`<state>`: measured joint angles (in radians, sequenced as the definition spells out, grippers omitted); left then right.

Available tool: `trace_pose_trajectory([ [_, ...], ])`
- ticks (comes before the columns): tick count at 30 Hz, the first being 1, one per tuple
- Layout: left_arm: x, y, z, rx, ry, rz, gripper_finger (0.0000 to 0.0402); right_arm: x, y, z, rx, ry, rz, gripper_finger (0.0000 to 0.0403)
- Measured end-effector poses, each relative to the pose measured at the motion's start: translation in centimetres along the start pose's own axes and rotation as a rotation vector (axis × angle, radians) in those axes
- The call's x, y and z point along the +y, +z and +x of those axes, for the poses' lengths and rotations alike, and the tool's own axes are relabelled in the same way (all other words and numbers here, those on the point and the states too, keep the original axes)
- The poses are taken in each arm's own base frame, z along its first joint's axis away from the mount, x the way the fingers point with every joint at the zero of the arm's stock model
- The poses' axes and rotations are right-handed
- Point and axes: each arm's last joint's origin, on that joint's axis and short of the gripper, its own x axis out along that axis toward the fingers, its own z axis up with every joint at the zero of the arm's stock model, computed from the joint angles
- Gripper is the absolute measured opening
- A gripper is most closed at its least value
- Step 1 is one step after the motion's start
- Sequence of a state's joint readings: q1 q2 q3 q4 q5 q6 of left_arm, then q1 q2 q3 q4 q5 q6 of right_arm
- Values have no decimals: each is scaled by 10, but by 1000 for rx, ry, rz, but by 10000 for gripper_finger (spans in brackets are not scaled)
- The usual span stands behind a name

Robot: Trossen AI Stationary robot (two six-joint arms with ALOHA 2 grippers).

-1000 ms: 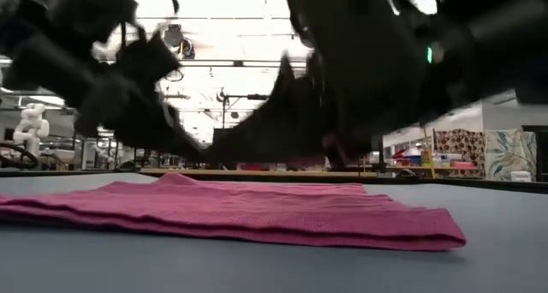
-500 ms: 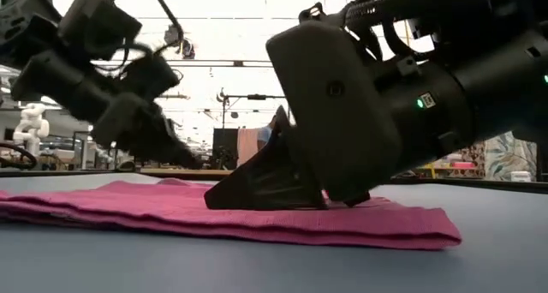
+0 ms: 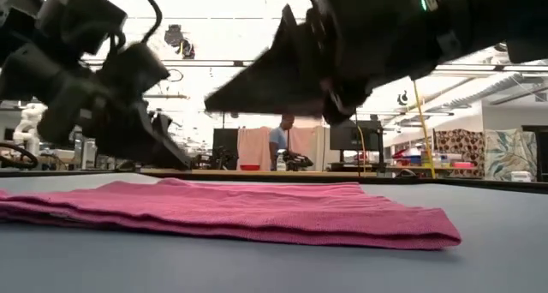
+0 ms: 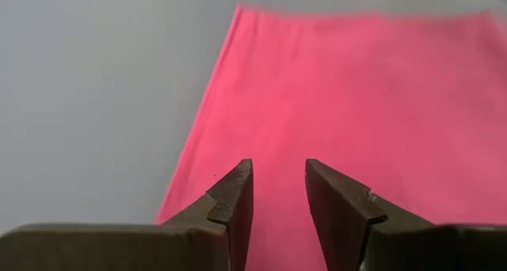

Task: Roll towel
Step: Fold the light red towel

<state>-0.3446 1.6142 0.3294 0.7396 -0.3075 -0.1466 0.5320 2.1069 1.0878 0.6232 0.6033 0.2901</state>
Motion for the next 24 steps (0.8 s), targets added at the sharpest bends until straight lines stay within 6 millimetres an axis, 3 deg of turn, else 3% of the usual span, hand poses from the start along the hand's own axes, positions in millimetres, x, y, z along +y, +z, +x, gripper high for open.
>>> trace_pose_trajectory([
  [7, 4, -20, 12, 94, 49, -33, 122, -11, -20, 9, 98, -56, -1, 0],
  [13, 5, -20, 12, 102, 52, -28, 122, -14, -32, 14, 122, -72, 51, 0],
  [16, 6, -15, 7, 91, 49, -4, 122, -13, -21, 10, 105, -63, 48, 0],
  [20, 7, -2, -2, 49, 45, 13, 122, -10, 10, -3, 47, -41, 11, 0],
  [24, 7, 11, -11, -3, 40, 14, 122, -13, 20, -11, 83, -81, -85, 0],
])
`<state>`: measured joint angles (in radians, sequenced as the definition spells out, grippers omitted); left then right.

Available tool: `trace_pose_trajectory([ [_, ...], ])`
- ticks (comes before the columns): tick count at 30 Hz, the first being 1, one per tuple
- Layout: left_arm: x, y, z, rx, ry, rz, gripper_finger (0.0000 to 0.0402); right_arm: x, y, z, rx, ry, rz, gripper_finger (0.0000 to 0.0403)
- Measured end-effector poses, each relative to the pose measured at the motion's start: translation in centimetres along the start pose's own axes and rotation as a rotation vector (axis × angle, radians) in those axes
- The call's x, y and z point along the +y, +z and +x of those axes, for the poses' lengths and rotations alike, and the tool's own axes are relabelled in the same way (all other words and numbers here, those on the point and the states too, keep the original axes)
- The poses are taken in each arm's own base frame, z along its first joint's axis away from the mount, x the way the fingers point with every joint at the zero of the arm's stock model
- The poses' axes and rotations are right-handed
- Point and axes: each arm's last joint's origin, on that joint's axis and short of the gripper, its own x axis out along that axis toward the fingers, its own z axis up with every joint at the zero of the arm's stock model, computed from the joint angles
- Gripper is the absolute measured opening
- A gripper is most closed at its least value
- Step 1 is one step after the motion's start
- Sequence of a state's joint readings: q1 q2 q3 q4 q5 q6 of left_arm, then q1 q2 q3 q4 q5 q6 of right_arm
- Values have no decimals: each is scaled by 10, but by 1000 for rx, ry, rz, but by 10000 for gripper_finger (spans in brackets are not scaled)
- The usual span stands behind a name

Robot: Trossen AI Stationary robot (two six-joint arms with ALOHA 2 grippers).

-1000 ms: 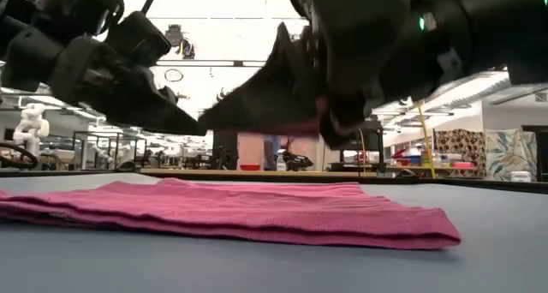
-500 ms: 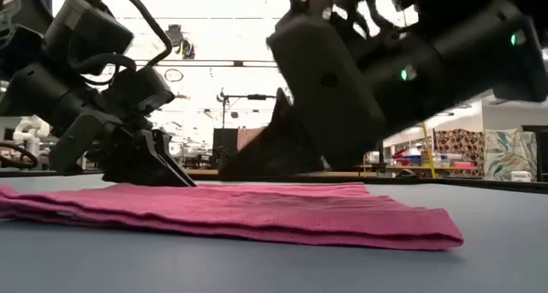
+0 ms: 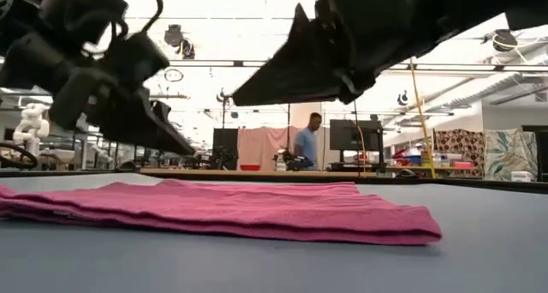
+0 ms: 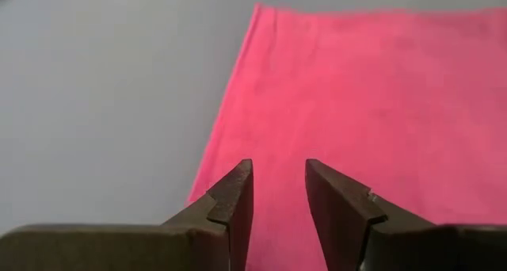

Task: Roll towel
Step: Fold the light red towel, then roll the light red towel

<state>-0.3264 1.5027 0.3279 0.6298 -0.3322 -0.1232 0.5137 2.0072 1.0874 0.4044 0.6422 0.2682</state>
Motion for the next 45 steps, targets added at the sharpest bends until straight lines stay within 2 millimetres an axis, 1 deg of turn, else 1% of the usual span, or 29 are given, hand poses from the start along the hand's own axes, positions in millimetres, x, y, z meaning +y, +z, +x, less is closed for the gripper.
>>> trace_pose_trajectory([
  [4, -4, 11, -8, -76, -31, -15, 122, -13, -5, 3, 46, -101, -43, 0],
  [7, -9, 11, -8, -79, -66, -9, 122, -31, -21, 11, 82, -141, 1, 0],
  [9, -10, 8, -6, -63, -82, -4, 122, -44, -33, 12, 87, -167, 42, 0],
  [11, -11, 2, -3, -26, -82, 8, 122, -56, -42, 12, 55, -179, 91, 0],
  [15, -10, -11, 6, 40, -63, 2, 122, -78, -63, 6, -6, -143, 181, 0],
  [17, -7, -19, 12, 81, -43, 6, 122, -87, -73, 2, -21, -143, 223, 0],
  [19, -4, -25, 16, 104, -18, -9, 122, -94, -83, -2, 1, -164, 241, 0],
  [23, 3, -30, 24, 125, 21, -33, 122, -101, -93, -6, 22, -182, 262, 0],
  [27, 6, -32, 25, 133, 42, -37, 122, -104, -93, -6, 23, -193, 233, 0],
  [30, 6, -31, 25, 123, 40, -37, 122, -105, -88, -6, 6, -196, 206, 0],
  [34, 5, -28, 22, 115, 39, -34, 122, -105, -73, -11, -37, -188, 202, 0],
  [38, 2, -22, 15, 95, 21, -30, 122, -102, -53, -23, -74, -152, 220, 0],
  [41, -3, -11, 8, 38, -30, -39, 122, -92, -40, -35, -108, -75, 238, 0],
  [45, -13, 4, -5, -47, -95, -45, 122, -68, -38, -52, -125, 39, 232, 0],
])
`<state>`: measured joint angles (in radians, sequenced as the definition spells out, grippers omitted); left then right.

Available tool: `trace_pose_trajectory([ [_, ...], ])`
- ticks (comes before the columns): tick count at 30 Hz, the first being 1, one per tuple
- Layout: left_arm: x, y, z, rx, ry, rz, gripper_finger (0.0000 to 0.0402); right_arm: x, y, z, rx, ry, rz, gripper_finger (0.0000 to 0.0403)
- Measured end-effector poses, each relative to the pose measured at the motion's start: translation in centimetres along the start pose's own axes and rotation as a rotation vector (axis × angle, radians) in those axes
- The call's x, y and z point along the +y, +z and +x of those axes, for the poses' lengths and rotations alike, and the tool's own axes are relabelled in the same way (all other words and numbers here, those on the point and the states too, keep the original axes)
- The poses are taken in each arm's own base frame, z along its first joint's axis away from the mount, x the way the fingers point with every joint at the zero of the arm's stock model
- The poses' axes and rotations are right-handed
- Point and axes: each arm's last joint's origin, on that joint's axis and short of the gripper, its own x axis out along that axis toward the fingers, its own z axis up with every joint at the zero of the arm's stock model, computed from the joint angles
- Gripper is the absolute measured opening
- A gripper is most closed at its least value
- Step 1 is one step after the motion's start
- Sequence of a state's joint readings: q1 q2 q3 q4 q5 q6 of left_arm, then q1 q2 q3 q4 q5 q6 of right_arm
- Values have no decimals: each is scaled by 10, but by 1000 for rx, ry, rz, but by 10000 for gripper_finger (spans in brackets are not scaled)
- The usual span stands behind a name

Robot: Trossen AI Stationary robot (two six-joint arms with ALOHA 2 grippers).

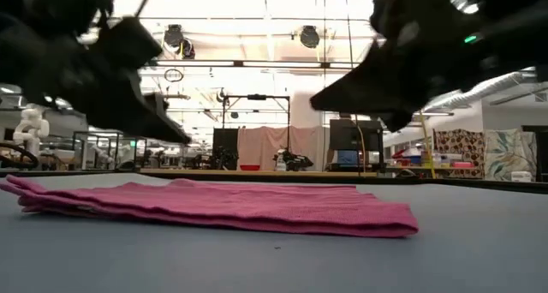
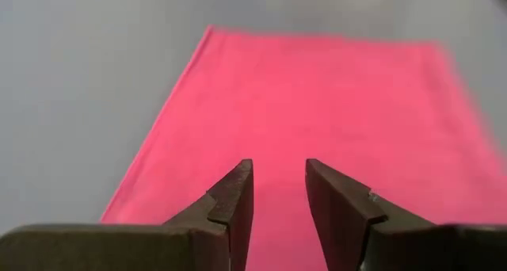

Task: Roll towel
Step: Roll the light red towel

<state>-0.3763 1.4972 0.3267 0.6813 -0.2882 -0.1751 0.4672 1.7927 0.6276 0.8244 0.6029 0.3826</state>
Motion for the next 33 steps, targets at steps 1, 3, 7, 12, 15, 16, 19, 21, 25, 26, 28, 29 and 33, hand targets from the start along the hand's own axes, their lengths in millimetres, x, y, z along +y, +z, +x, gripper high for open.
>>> trace_pose_trajectory([
  [1, -3, 4, -3, -24, -16, -2, 122, 6, -2, -4, -1, 21, 2, 0],
  [3, -10, 9, -8, -57, -49, -2, 122, 16, -9, -9, 3, 54, 15, 0],
  [7, -25, 9, -16, -69, -114, 24, 122, 30, -29, -17, 43, 88, 23, 0],
  [12, -40, 3, -20, -58, -138, 33, 122, 35, -48, -16, 86, 92, 57, 0],
  [15, -48, -1, -23, -51, -160, 27, 122, 40, -54, -9, 98, 95, 58, 0],
  [16, -51, -3, -24, -47, -167, 31, 122, 43, -55, -6, 98, 100, 55, 1],
  [19, -57, -6, -27, -41, -175, 21, 122, 52, -56, 2, 107, 138, 44, 6],
  [21, -62, -9, -28, -32, -188, 10, 122, 57, -56, 6, 107, 147, 38, 12],
  [25, -70, -16, -31, -23, -182, -3, 122, 65, -52, 11, 120, 137, 20, 25],
  [26, -71, -18, -31, -20, -167, -2, 122, 66, -52, 12, 131, 131, 11, 28],
  [28, -74, -23, -30, -12, -147, 12, 122, 66, -53, 13, 149, 119, -7, 31],
  [29, -74, -26, -30, -4, -141, 20, 122, 66, -53, 13, 157, 112, -17, 32],
  [33, -74, -34, -25, 25, -112, 23, 122, 62, -58, 13, 179, 47, -35, 33],
])
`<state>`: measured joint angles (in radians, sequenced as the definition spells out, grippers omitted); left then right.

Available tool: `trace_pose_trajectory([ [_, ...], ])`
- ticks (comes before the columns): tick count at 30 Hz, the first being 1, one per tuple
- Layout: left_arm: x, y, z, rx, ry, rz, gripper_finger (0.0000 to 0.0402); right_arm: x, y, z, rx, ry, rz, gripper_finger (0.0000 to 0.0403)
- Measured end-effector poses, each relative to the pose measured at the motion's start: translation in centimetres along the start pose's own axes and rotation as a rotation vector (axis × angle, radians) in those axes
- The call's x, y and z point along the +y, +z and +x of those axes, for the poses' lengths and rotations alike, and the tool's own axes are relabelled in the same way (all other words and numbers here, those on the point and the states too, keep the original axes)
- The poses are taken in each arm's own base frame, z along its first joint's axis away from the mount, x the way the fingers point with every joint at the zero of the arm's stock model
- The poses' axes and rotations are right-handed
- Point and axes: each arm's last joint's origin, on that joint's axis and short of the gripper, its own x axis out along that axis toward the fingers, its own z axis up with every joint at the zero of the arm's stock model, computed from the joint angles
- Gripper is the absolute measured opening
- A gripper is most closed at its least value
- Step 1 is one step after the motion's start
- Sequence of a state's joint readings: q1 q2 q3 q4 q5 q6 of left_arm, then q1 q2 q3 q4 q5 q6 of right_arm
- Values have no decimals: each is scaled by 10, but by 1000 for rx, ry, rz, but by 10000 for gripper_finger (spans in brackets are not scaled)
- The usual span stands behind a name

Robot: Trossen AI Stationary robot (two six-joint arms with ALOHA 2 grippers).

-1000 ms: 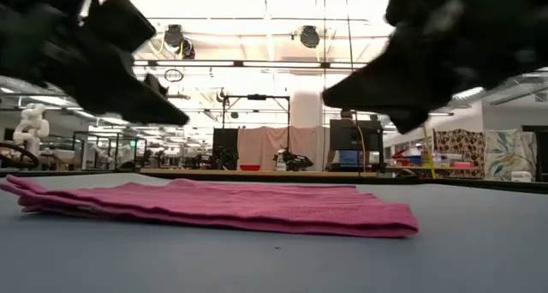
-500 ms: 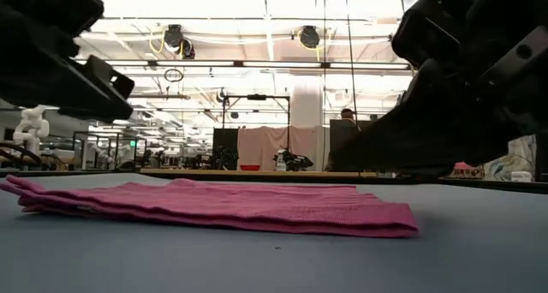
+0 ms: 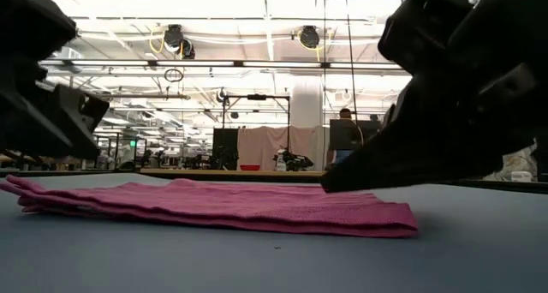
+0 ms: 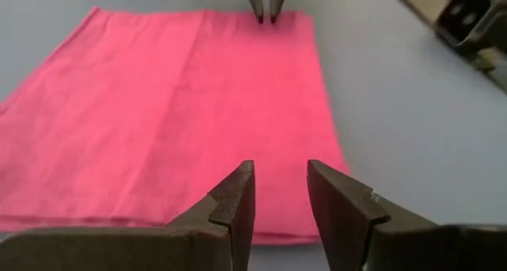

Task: Roll towel
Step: Roll the light red towel

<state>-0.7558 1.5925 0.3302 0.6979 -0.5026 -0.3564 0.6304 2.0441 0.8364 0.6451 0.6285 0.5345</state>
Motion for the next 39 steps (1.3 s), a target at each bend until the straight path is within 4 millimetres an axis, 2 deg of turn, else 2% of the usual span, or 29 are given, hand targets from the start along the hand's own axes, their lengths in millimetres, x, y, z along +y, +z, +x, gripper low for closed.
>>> trace_pose_trajectory([
  [7, 4, -19, 10, 84, 42, 41, 122, -3, -5, 0, 46, -32, 7, 34],
  [12, 4, -21, 12, 86, 49, 42, 122, -5, -7, 0, 62, -47, 22, 34],
  [21, 3, -16, 9, 79, 25, 36, 122, 2, -4, -6, 33, -28, 10, 34],
  [27, 2, -7, 6, 42, 10, 24, 122, 4, 4, -10, 9, -16, 22, 34],
  [34, -3, 6, 4, -10, -9, 37, 122, 5, 4, -10, 11, -13, 27, 34],
  [39, -4, 9, 5, -19, -12, 35, 122, 5, 4, -10, 12, -14, 26, 34],
])
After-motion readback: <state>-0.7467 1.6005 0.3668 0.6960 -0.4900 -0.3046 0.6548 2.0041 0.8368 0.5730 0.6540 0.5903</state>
